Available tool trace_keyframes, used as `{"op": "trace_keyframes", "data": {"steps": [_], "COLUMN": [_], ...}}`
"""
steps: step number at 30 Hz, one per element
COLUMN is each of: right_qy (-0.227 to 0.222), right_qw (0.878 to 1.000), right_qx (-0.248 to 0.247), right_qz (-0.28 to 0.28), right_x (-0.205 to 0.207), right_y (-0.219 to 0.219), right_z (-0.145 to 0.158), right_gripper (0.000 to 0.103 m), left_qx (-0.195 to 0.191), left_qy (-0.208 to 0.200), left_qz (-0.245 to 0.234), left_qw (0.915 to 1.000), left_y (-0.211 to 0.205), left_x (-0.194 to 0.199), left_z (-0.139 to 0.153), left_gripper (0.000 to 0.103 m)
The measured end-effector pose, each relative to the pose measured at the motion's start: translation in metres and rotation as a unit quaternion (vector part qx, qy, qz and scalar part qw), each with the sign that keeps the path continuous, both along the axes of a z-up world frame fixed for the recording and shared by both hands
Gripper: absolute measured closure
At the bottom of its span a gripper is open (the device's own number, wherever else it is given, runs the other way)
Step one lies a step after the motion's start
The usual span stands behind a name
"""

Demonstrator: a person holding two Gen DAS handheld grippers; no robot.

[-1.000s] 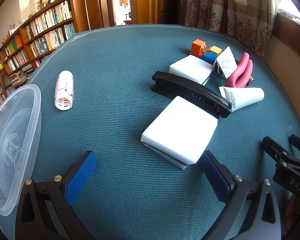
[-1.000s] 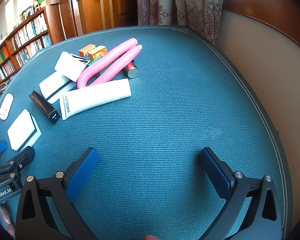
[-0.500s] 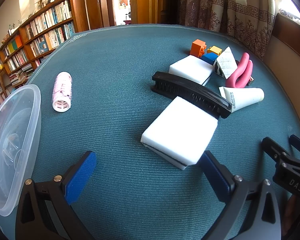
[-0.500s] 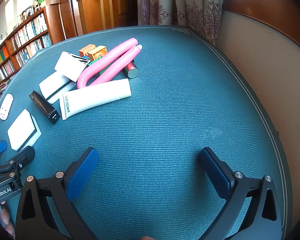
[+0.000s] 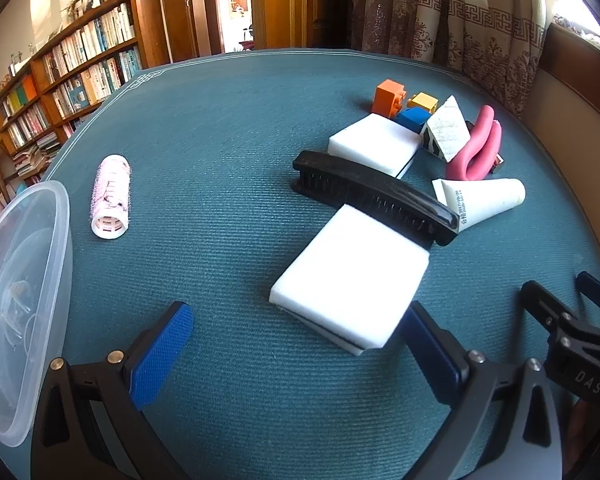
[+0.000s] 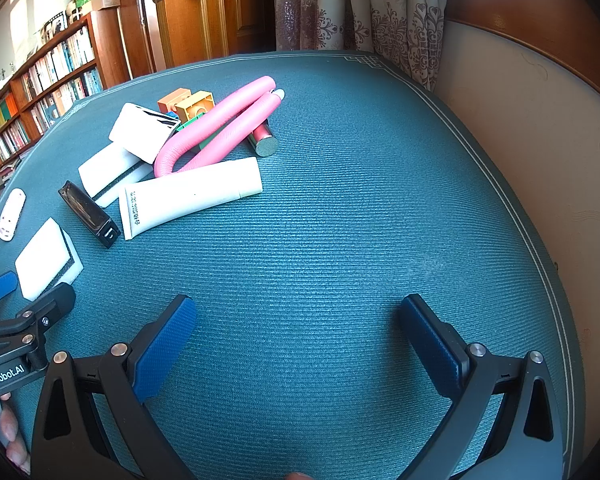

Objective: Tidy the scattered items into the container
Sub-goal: 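Move the left gripper toward the white sponge block, then grasp the white sponge with the left gripper while the right gripper grasps the white cream tube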

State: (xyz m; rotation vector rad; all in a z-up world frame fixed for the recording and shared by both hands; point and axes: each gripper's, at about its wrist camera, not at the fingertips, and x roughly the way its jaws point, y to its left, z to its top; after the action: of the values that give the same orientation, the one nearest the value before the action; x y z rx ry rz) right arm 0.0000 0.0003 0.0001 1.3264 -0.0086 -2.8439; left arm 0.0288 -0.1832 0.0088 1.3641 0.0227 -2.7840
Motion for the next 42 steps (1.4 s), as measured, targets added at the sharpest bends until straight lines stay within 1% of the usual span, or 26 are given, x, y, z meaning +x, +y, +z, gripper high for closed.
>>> {"op": "trace_keyframes", "data": {"steps": [14, 22, 25, 28, 30, 31, 32, 33, 36, 39, 41, 42], "right_qy": [0.000, -0.001, -0.001, -0.003, -0.005, -0.007, -0.008, -0.011, -0.023, -0.028, -0.024, -0.018], "right_qw": [1.000, 1.000, 1.000, 1.000, 1.000, 1.000, 1.000, 1.000, 0.998, 0.996, 0.994, 0.993], "right_qx": [0.003, 0.002, 0.003, 0.003, 0.004, 0.004, 0.006, 0.008, 0.004, -0.013, -0.016, -0.009], "right_qz": [0.000, 0.000, 0.000, 0.001, 0.004, 0.008, 0.015, 0.026, 0.052, 0.081, 0.105, 0.117], "right_x": [0.000, 0.000, 0.000, -0.001, -0.005, -0.002, -0.006, -0.008, -0.015, -0.020, -0.025, -0.027], "right_y": [-0.001, 0.000, 0.000, 0.000, 0.002, 0.001, 0.002, 0.003, 0.007, 0.010, 0.008, 0.006], "right_z": [-0.004, -0.002, -0.002, 0.000, 0.000, 0.001, 0.001, 0.002, 0.004, 0.009, 0.013, 0.016], "right_gripper": [0.000, 0.000, 0.000, 0.000, 0.000, 0.000, 0.000, 0.000, 0.000, 0.000, 0.000, 0.000], "left_qx": [0.000, 0.001, -0.002, 0.000, -0.001, -0.001, 0.001, 0.005, 0.021, 0.029, 0.029, 0.028], "left_qy": [0.004, 0.009, 0.016, 0.022, 0.025, 0.027, 0.028, 0.028, 0.027, 0.025, 0.027, 0.028], "left_qz": [-0.021, -0.060, -0.079, -0.094, -0.099, -0.100, -0.101, -0.101, -0.101, -0.100, -0.097, -0.096], "left_qw": [0.9998, 0.9981, 0.9967, 0.9953, 0.9948, 0.9946, 0.9945, 0.9945, 0.9943, 0.9943, 0.9945, 0.9946], "left_y": [0.005, 0.016, 0.020, 0.022, 0.023, 0.024, 0.023, 0.023, 0.014, 0.008, 0.006, 0.006], "left_x": [-0.007, -0.008, -0.004, -0.003, -0.001, 0.000, 0.000, -0.001, -0.003, -0.004, -0.001, 0.000], "left_z": [0.002, 0.004, 0.005, 0.009, 0.011, 0.013, 0.014, 0.016, 0.020, 0.023, 0.024, 0.024], "left_gripper": [0.000, 0.000, 0.008, 0.018, 0.027, 0.029, 0.035, 0.038, 0.042, 0.043, 0.043, 0.043]}}
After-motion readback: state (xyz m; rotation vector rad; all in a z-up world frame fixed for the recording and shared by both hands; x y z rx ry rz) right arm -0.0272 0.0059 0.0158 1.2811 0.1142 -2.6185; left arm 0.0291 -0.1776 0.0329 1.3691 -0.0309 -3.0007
